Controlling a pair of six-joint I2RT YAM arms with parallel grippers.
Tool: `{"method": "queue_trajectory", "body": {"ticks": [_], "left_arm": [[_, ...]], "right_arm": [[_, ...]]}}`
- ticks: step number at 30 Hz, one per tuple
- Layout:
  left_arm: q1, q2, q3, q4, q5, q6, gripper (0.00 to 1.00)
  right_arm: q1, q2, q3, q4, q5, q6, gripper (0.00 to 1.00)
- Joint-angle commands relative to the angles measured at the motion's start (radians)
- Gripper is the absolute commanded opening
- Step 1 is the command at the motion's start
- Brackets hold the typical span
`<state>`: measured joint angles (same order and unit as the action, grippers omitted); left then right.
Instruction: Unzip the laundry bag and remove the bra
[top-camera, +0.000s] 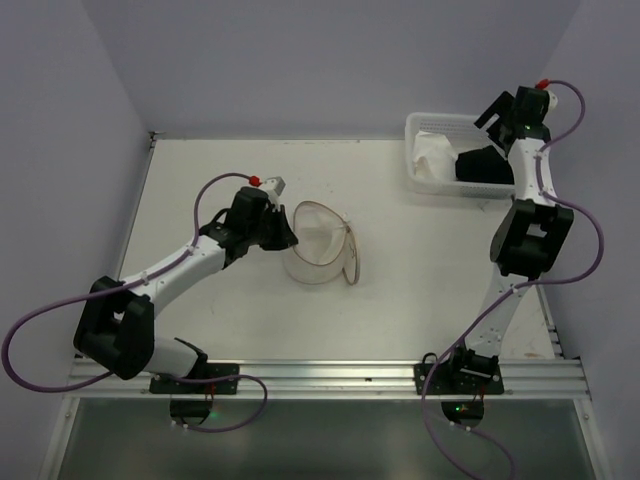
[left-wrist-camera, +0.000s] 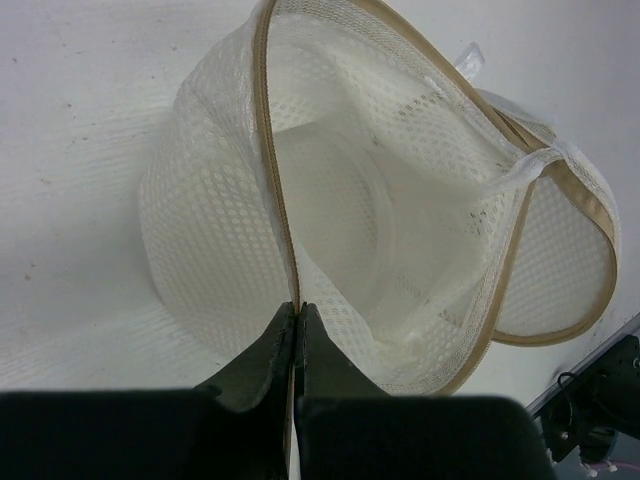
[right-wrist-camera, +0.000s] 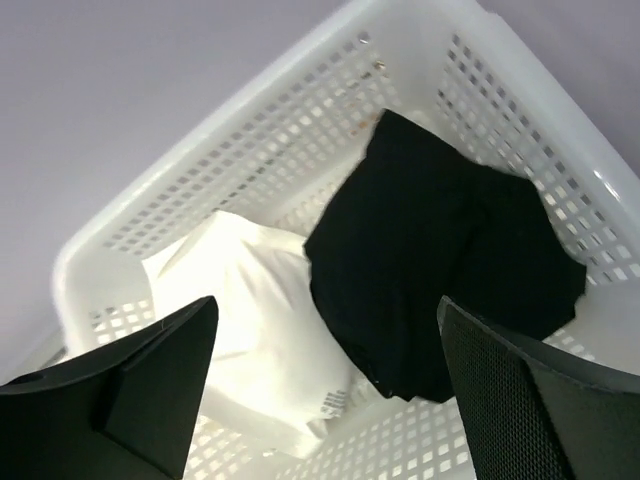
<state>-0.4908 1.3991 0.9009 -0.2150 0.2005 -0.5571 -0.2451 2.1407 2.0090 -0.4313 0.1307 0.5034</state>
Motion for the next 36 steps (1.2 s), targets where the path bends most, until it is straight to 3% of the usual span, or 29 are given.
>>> {"method": "queue_trajectory", "body": {"ticks": [1,5,11,15,18,24,36], "left_arm": [[0.011,-0.032,0.009,-0.011,-0.026,0.022,0.00],[0.012,-0.032,0.004,-0.009,-0.046,0.034,0.00],[0.018,-0.019,-0.016,-0.018,-0.078,0.045,0.00],[0.027,-0.011,0.006,-0.084,-0.137,0.091,0.00],[0.037,-0.026,0.024,-0.162,-0.194,0.143,0.00],[0.057,-0.103,0.006,-0.265,-0.303,0.192,0.00],[0.077,-0.137,-0.028,-0.343,-0.368,0.215,0.00]], "right_arm": [[0.004,-0.112,0.068,-0.055,-0.106,0.020,0.95],[0.030,-0.285,-0.103,-0.037,-0.170,0.060,0.99],[0.145,-0.563,-0.571,0.087,-0.282,0.150,0.98],[0.316,-0.704,-0.845,0.150,-0.339,0.205,0.96],[0.448,-0.740,-0.964,0.181,-0.361,0.219,0.96],[0.647,-0.754,-1.095,0.221,-0.378,0.273,0.96],[0.765,-0.599,-1.170,0.244,-0.280,0.353,0.90]]}}
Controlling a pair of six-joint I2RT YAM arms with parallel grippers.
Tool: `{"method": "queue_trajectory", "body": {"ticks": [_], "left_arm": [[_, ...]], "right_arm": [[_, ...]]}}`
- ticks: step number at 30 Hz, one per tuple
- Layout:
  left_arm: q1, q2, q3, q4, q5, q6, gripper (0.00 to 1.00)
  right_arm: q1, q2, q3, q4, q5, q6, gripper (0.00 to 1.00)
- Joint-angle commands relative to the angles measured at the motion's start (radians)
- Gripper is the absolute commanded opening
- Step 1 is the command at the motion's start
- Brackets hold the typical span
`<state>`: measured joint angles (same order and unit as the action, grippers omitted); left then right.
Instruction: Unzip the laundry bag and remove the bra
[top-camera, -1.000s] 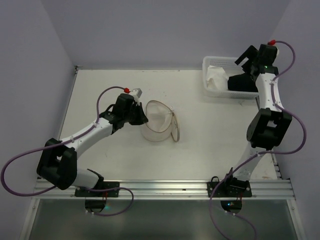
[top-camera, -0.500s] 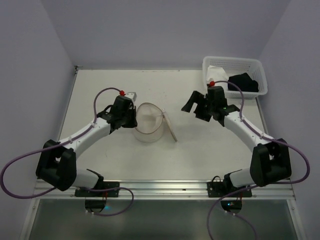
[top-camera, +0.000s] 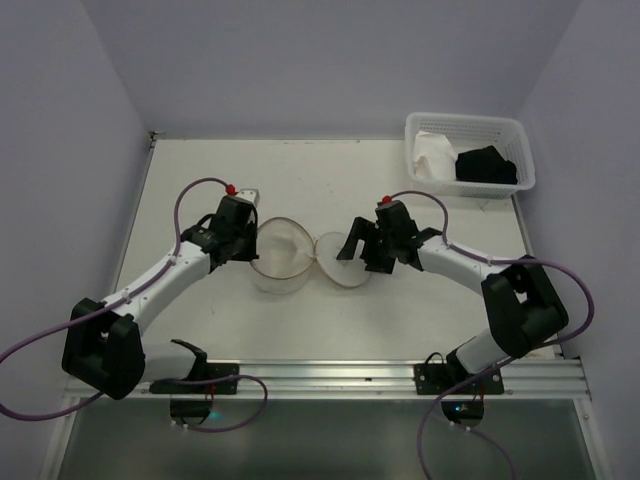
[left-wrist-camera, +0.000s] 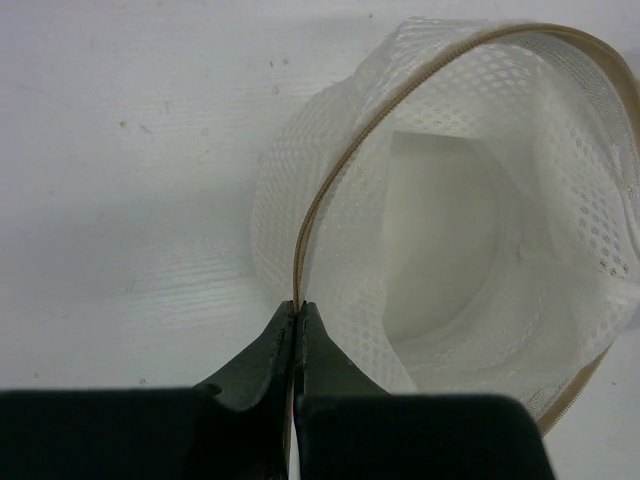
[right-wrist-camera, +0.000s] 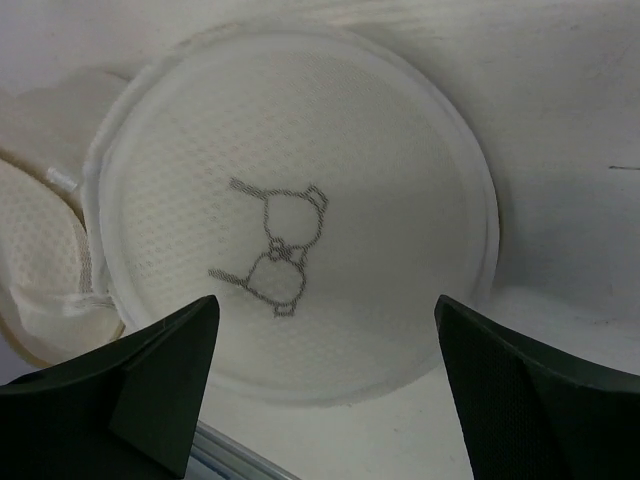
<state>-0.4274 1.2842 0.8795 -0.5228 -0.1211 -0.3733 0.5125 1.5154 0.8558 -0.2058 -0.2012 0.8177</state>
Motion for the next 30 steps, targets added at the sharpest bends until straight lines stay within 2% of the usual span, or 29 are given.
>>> {"method": "queue_trajectory", "body": {"ticks": [1,7,11,18,22,23,29,30], "left_arm": [[0.016,-0.028,-0.007,-0.037,-0.045,0.031,0.00],[0.021,-0.031,-0.010,-0.023,-0.019,0.027,0.00],[0.021,-0.020,-0.013,0.018,0.052,-0.006,0.00],[0.021,0.001,-0.031,0.064,0.117,-0.030,0.00],[0.021,0.001,-0.042,0.072,0.117,-0.033,0.00],[0.021,0.001,-0.051,0.073,0.117,-0.032,0.00],[0.021,0.018,-0.088,0.095,0.117,-0.030,0.00],[0.021,0.023,-0.093,0.099,0.117,-0.029,0.00]], "right_arm": [[0.006,0.032,-0.017,0.013,0.060,0.040,0.90],[0.015,0.043,-0.017,-0.047,0.152,0.011,0.90],[0.015,0.009,-0.001,-0.076,0.200,-0.022,0.89],[0.014,0.072,0.034,-0.064,0.218,-0.031,0.80],[0.015,0.130,0.051,-0.049,0.206,-0.035,0.67],[0.015,0.140,0.054,-0.047,0.206,-0.035,0.59],[0.014,0.206,0.055,-0.038,0.206,-0.020,0.30],[0.014,0.209,0.054,-0.044,0.206,-0.020,0.17]]}}
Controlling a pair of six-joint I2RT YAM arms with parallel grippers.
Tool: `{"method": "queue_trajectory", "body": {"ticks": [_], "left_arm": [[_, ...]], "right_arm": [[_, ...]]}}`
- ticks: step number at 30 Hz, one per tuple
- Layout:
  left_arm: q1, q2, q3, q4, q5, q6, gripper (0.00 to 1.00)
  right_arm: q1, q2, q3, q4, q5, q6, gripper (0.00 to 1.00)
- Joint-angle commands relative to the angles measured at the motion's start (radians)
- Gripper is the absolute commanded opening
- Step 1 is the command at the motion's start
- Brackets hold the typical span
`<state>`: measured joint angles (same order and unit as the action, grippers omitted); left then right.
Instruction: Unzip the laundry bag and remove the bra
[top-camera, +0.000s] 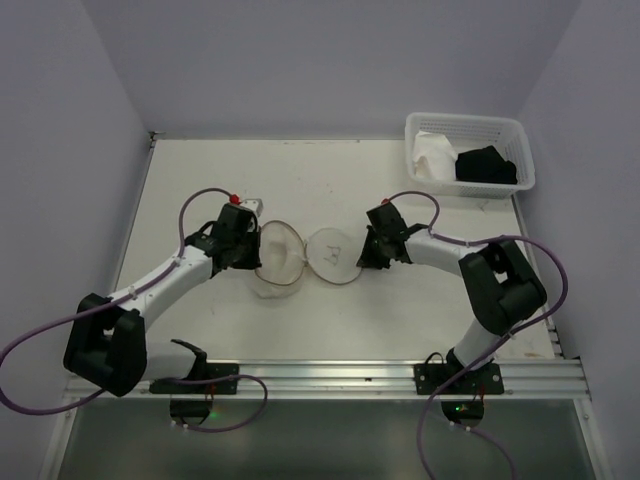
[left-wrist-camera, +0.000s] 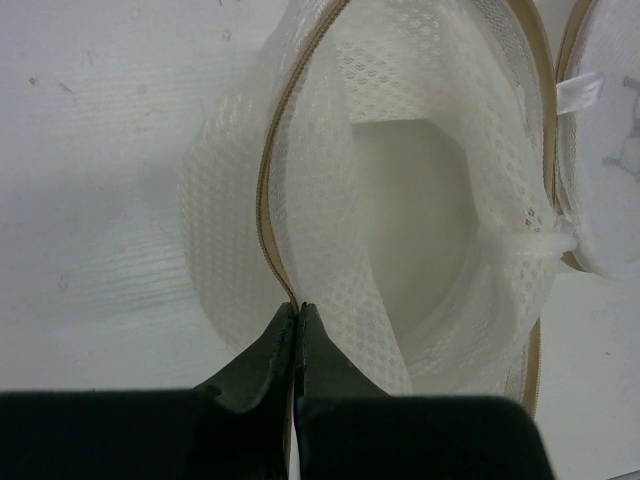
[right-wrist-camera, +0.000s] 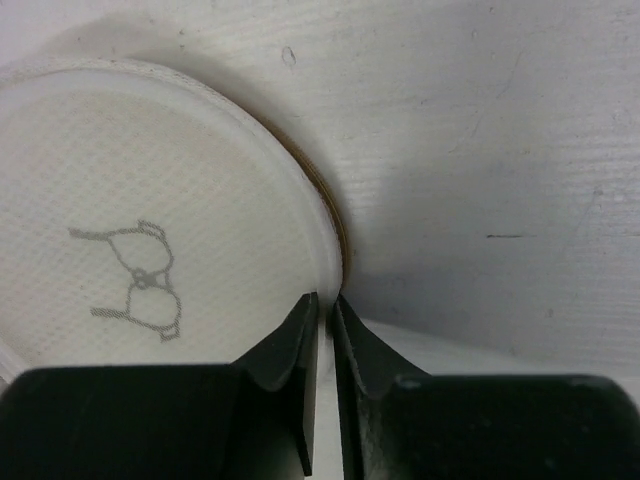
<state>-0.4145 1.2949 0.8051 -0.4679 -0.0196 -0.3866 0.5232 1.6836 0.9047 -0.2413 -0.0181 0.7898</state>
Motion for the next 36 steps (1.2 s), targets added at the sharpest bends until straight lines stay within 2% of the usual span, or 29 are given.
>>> {"method": "queue_trajectory", "body": {"ticks": [1,3,9,14,22,25,28,33,36], "left_arm": [[0.008,0.021,-0.021,0.054,0.015,-0.015,0.00],[0.008,0.032,-0.027,0.063,0.015,-0.015,0.00],[0.006,0.110,-0.017,0.121,0.092,-0.034,0.00],[-0.013,0.210,0.015,0.235,0.197,-0.083,0.00],[-0.159,0.414,0.147,0.360,0.265,-0.158,0.00],[-0.175,0.457,0.175,0.402,0.290,-0.195,0.00],[-0.175,0.466,0.192,0.413,0.308,-0.207,0.00],[-0.158,0.383,0.206,0.345,0.277,-0.193,0.00],[-0.124,0.307,0.190,0.313,0.274,-0.193,0.11]], "right_arm": [[0.003,0.038,0.003,-0.015,0.032,0.009,0.10],[0.000,0.021,0.005,-0.042,0.055,-0.007,0.00],[-0.002,-0.136,0.083,-0.197,0.240,-0.130,0.00],[-0.002,-0.257,0.172,-0.274,0.358,-0.247,0.00],[-0.002,-0.355,0.310,-0.351,0.371,-0.429,0.00],[0.001,-0.352,0.358,-0.378,0.377,-0.460,0.00],[0.001,-0.349,0.376,-0.378,0.377,-0.485,0.00],[0.001,-0.302,0.382,-0.391,0.461,-0.514,0.00],[0.000,-0.276,0.385,-0.394,0.521,-0.531,0.00]]}}
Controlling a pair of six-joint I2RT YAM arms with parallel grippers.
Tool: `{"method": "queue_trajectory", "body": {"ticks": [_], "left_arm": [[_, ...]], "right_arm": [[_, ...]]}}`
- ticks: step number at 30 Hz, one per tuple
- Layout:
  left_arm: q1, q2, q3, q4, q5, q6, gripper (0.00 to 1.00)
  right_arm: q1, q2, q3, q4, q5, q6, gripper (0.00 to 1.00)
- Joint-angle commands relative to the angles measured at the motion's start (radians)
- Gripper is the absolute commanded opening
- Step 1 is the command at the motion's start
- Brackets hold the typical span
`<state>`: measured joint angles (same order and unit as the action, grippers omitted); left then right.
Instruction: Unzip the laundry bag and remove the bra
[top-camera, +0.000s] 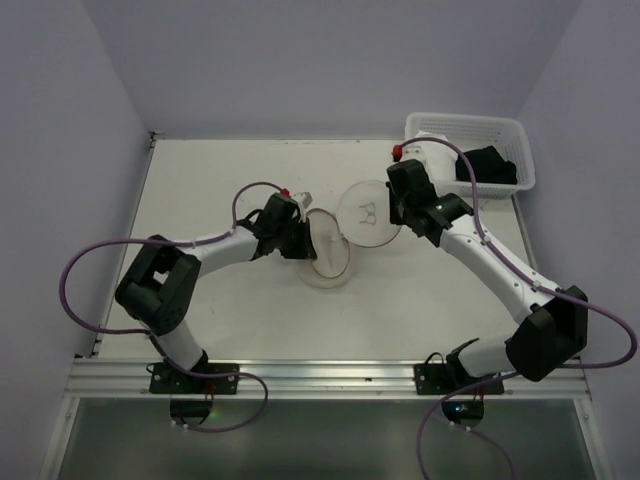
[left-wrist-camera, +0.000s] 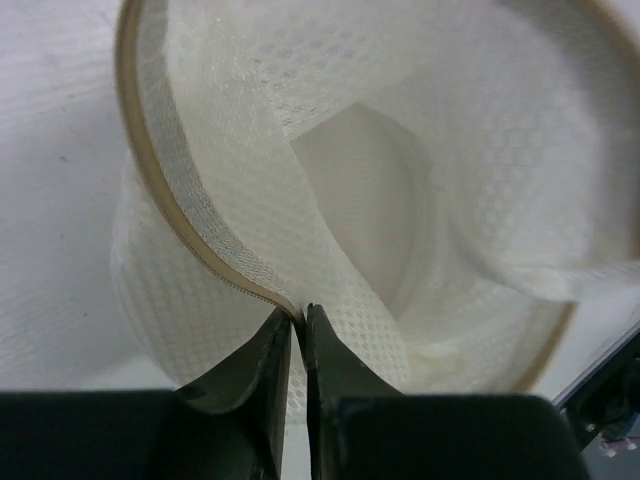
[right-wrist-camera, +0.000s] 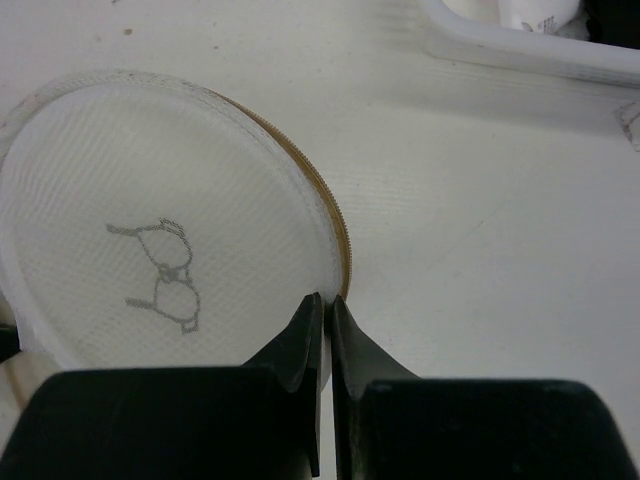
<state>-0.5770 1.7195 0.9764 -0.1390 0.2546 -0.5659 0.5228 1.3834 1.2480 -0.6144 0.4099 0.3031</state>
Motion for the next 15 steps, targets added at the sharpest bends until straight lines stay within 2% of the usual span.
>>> {"method": "queue_trajectory", "body": {"ticks": [1,3,4,7,12,15], "left_arm": [[0.048,-0.136,0.007,-0.023,-0.002,-0.012,0.16],[0.077,-0.196,-0.005,-0.052,-0.002,-0.009,0.21],[0.088,-0.214,-0.018,-0.059,0.000,-0.005,0.29],[0.121,-0.287,-0.048,-0.071,-0.006,0.001,0.39],[0.160,-0.287,-0.087,-0.059,0.018,0.011,0.43],[0.166,-0.262,-0.126,0.004,0.031,-0.005,0.44]], "right_arm": [[0.000,0.032,0.045,-0.022,0.107,-0.047,0.00],[0.002,0.052,0.063,-0.034,0.154,-0.062,0.00],[0.000,0.058,0.071,-0.041,0.170,-0.064,0.00],[0.000,0.080,0.105,-0.056,0.211,-0.075,0.00],[0.000,0.100,0.159,-0.061,0.225,-0.087,0.00],[0.002,0.112,0.188,-0.071,0.239,-0.096,0.00]]}}
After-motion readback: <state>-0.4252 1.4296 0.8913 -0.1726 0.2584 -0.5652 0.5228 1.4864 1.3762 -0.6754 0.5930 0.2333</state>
